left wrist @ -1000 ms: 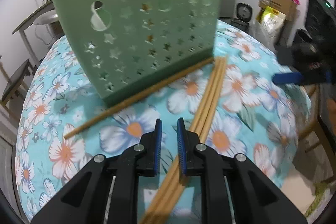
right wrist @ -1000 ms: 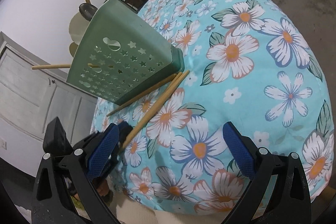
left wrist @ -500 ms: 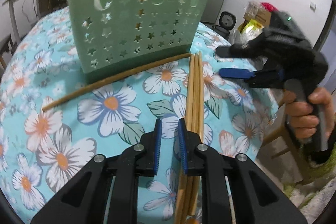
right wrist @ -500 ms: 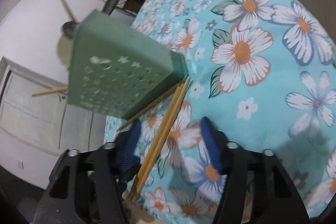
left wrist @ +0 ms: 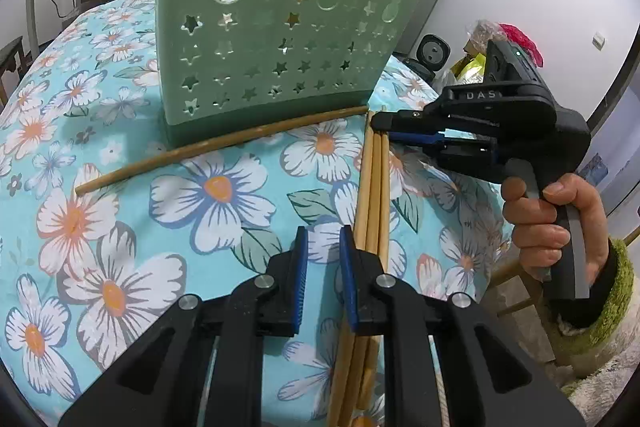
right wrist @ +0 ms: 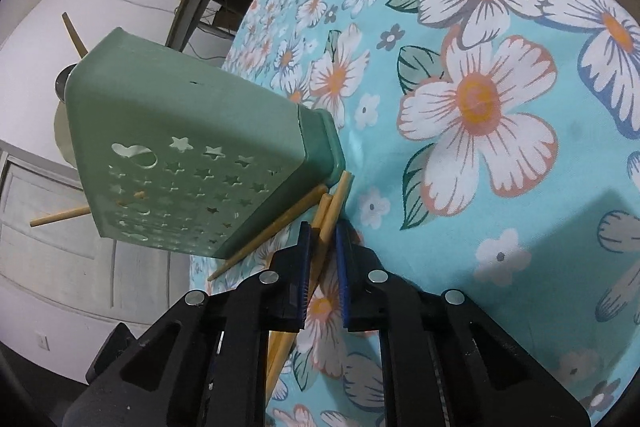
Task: Organize utensils
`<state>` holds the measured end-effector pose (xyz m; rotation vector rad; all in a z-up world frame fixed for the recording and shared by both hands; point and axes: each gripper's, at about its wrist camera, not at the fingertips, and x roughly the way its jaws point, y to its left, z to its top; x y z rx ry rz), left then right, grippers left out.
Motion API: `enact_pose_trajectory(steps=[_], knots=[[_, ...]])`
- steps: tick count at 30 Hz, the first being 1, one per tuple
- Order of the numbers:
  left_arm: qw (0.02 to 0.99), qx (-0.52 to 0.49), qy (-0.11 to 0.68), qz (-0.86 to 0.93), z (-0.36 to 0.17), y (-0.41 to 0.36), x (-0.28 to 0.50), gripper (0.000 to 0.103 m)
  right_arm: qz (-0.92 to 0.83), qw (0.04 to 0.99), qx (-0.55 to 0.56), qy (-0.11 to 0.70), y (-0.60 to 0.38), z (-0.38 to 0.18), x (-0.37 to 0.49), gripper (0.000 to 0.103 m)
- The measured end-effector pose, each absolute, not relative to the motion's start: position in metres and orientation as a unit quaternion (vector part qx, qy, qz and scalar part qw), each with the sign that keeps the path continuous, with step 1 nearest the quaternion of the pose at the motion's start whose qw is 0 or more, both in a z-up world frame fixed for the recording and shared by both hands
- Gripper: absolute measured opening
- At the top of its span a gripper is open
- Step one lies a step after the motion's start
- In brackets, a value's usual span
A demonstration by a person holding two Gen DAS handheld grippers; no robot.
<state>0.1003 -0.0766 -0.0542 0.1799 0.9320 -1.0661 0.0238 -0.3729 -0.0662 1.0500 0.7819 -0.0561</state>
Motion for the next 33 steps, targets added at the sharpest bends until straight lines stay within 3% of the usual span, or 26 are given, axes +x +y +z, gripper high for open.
enact_pose_trajectory(steps=[12,26,33], knots=[[0.757,0.085,0.430,-0.484,-0.054,-0.077,0.101,0.015,-0.026,0.798,0.491,0.348,-0.377,-0.062,-0.003,0.009],[0.765,0.094,0.419,-0.480,-0.051,-0.078,0.099,0.015,-0.088,0.860,0.333,0.376,-0.360,-0.037,-0.004,0.014],[0.762,0.095,0.394,-0.505,-0.038,-0.088,0.088,0.017,-0.087,0.859,0.326,0.384,-0.357,-0.043,-0.002,0.014]])
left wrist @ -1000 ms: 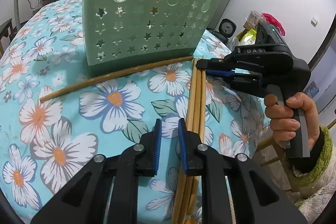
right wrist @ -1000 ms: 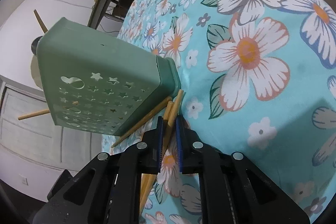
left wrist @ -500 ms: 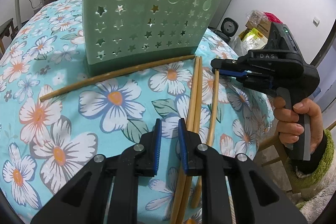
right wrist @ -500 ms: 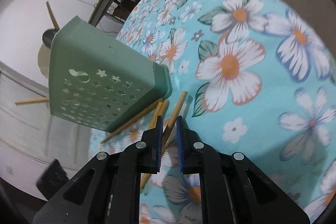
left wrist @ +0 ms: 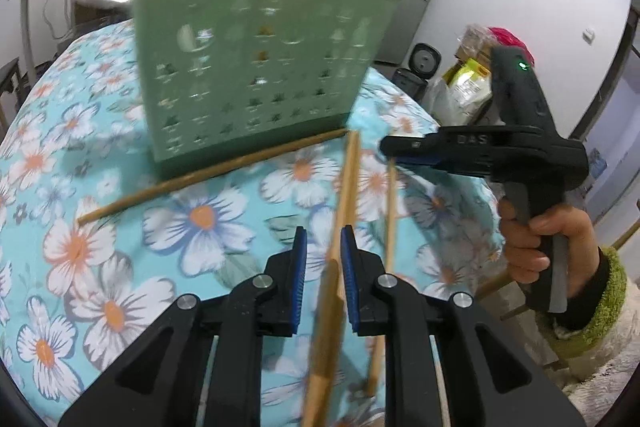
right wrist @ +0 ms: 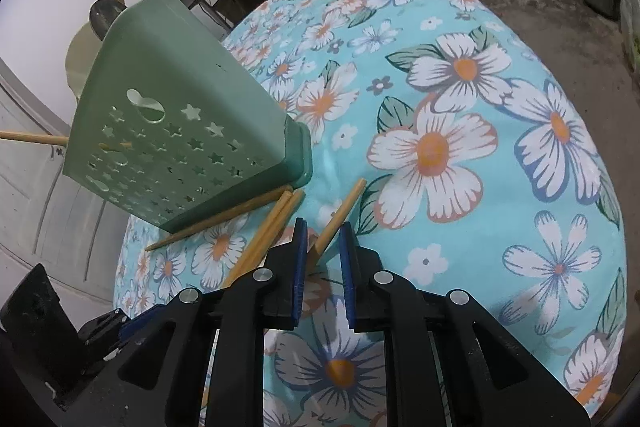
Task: Organize utensils
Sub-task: 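Hold the chopsticks in the left tool while the right tool holds its chopstick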
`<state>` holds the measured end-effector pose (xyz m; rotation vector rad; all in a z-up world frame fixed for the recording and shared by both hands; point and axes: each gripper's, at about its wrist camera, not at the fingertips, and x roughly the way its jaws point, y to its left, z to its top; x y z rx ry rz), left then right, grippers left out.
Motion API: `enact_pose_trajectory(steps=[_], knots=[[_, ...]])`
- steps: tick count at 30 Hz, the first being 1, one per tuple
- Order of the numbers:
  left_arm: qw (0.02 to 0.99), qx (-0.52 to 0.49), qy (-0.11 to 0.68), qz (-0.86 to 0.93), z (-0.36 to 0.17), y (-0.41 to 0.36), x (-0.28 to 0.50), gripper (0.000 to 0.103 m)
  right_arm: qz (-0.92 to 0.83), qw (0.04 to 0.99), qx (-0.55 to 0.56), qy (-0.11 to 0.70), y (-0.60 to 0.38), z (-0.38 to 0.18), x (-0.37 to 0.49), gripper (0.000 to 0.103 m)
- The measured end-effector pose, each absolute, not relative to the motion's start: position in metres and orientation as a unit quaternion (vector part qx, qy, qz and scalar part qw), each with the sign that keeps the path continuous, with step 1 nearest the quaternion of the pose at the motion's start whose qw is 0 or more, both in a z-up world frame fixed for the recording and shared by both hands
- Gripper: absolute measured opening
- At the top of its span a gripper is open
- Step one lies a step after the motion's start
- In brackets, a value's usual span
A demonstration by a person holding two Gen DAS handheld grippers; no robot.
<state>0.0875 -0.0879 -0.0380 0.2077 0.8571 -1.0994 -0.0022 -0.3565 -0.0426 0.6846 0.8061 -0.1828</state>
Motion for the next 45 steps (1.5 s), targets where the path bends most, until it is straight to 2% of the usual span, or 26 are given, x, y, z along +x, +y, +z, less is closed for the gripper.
enact_pose_trajectory(steps=[25,30,34,45], knots=[[0.754,0.253,0.362,-0.486,-0.054,-0.177,0.072,0.018,-0.074,0.859,0.339,0.377,-0.357,-0.045,-0.004,0.015],[0.755,0.250,0.360,-0.487,-0.056,-0.183,0.076,0.016,-0.071,0.860,0.337,0.376,-0.357,-0.046,-0.004,0.015],[0.757,0.246,0.363,-0.484,-0.057,-0.182,0.080,0.007,-0.068,0.864,0.326,0.378,-0.355,-0.044,-0.003,0.015],[0.742,0.197,0.400,-0.501,-0.056,-0.165,0.084,0.006,-0.077,0.874,0.294,0.380,-0.362,-0.035,-0.008,0.015]])
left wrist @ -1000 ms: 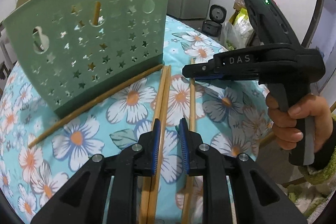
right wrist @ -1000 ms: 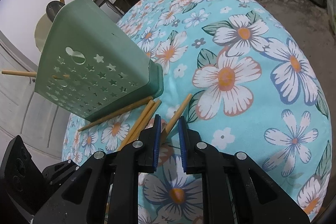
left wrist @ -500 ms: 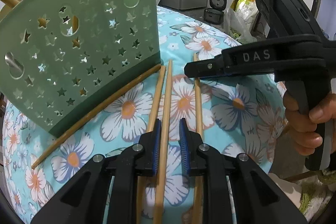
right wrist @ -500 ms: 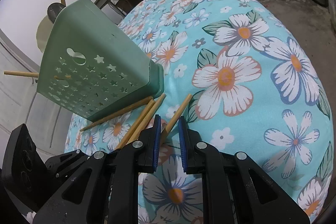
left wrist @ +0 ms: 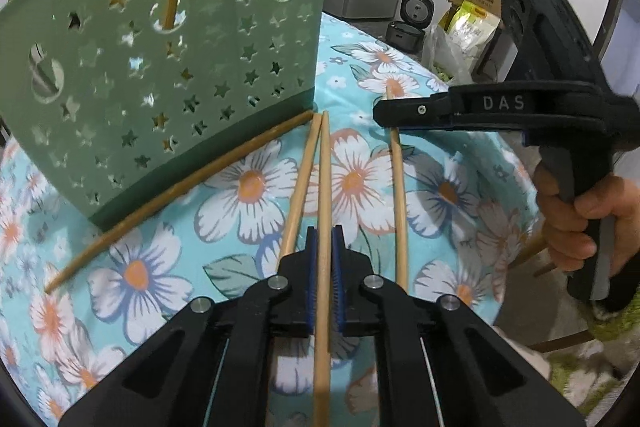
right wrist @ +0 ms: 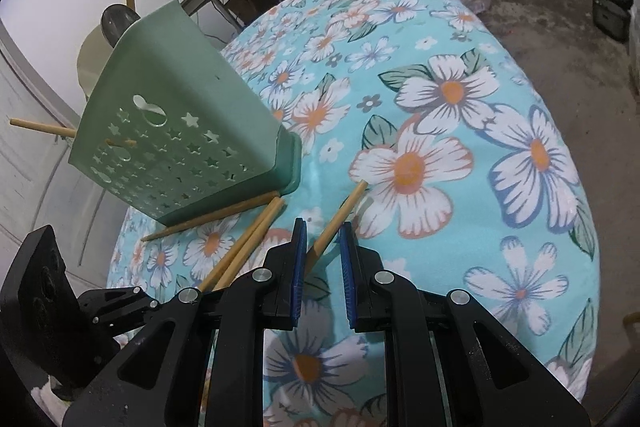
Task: Organize utensils
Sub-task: 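Hold the chopsticks in the left tool while the right tool holds its chopstick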
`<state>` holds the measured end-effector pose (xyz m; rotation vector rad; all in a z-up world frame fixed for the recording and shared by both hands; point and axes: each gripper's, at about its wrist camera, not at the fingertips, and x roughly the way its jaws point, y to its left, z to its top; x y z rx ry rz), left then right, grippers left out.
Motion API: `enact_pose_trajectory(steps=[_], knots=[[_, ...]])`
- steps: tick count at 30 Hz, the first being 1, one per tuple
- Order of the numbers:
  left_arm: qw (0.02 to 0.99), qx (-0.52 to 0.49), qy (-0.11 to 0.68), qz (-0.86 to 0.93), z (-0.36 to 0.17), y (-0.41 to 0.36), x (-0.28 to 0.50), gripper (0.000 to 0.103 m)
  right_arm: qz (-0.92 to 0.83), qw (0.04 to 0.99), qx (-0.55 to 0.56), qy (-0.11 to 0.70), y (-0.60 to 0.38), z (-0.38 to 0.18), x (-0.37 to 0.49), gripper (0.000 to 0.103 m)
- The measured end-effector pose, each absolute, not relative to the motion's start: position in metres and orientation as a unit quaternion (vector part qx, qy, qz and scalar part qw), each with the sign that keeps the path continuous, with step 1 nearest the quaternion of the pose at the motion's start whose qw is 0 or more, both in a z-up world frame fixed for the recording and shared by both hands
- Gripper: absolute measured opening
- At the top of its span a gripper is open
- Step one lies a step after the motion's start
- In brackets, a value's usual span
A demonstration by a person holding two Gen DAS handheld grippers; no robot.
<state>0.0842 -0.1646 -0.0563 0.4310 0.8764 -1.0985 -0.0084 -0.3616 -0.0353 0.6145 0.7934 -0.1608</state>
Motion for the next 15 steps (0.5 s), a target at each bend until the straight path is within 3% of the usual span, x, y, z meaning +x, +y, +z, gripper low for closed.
enact_pose_trajectory(steps=[8,15], knots=[[0.718,0.149,0.442,-0.516,-0.053,-0.162,0.093,0.007,-0.071,0.872,0.296,0.382,-0.364,-0.040,-0.008,0.015],[0.709,0.172,0.450,-0.514,-0.050,-0.181,0.094,0.013,-0.066,0.870,0.304,0.382,-0.366,-0.042,-0.007,0.016]])
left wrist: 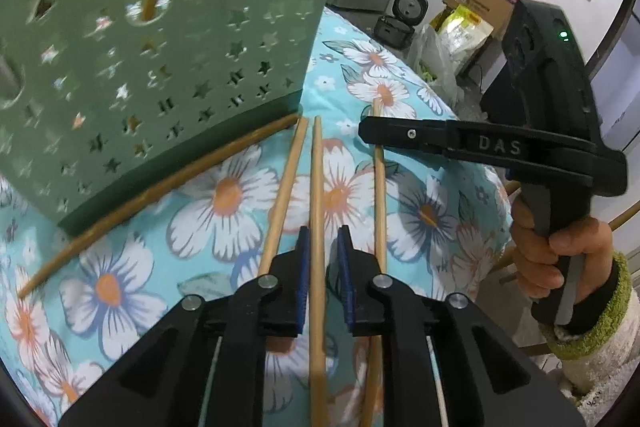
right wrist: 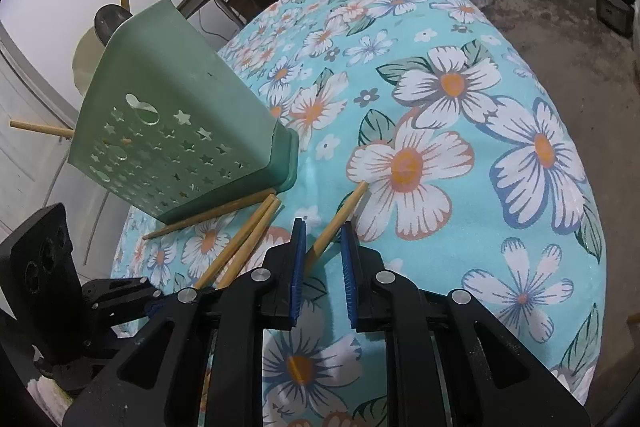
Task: Organize utensils
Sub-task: 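Hold the chopsticks in the left tool while the right tool holds its chopstick, then lift the chopstick bundle with the left tool while the right tool lifts its chopstick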
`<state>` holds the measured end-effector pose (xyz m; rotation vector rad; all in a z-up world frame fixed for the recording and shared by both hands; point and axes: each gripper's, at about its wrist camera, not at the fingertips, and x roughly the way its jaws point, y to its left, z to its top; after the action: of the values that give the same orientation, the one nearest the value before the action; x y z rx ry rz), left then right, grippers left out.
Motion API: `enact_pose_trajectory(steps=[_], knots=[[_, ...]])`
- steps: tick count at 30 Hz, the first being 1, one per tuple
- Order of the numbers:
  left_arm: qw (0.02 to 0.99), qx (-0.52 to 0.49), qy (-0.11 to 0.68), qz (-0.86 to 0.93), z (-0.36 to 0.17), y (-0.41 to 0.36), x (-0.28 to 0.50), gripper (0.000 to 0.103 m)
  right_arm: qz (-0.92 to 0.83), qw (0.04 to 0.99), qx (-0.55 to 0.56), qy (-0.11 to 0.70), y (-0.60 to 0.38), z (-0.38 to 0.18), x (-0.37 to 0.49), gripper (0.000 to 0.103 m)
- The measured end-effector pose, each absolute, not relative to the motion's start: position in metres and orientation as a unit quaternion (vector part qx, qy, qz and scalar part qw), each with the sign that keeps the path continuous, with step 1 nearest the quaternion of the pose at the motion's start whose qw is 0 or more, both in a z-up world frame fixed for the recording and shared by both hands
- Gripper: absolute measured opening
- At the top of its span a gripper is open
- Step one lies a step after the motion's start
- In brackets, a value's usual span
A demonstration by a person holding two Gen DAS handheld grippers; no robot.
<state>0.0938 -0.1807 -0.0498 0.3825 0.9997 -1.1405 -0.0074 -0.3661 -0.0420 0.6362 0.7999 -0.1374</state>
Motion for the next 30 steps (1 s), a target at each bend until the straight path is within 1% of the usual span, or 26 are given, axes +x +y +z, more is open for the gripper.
enact_pose_trajectory(steps=[8,16,19,22,30], knots=[[0.712,0.211,0.449,-0.497,-0.050,-0.218,0.105,0.015,-0.058,0.865,0.321,0.381,-0.373,-0.044,-0.007,0.016],[0.732,0.256,0.412,-0.478,-0.053,-0.245,0.097,0.015,-0.049,0.855,0.356,0.373,-0.380,-0.049,-0.009,0.015],[0.740,0.256,0.406,-0.471,-0.053,-0.248,0.096,0.014,-0.045,0.851,0.373,0.366,-0.383,-0.051,-0.011,0.014],[0.747,0.254,0.401,-0.466,-0.050,-0.245,0.097,0.006,-0.035,0.846,0.395,0.355,-0.386,-0.050,-0.015,0.012],[0.758,0.220,0.390,-0.475,-0.022,-0.227,0.095,0.006,-0.014,0.848,0.417,0.326,-0.388,-0.033,-0.027,0.008]])
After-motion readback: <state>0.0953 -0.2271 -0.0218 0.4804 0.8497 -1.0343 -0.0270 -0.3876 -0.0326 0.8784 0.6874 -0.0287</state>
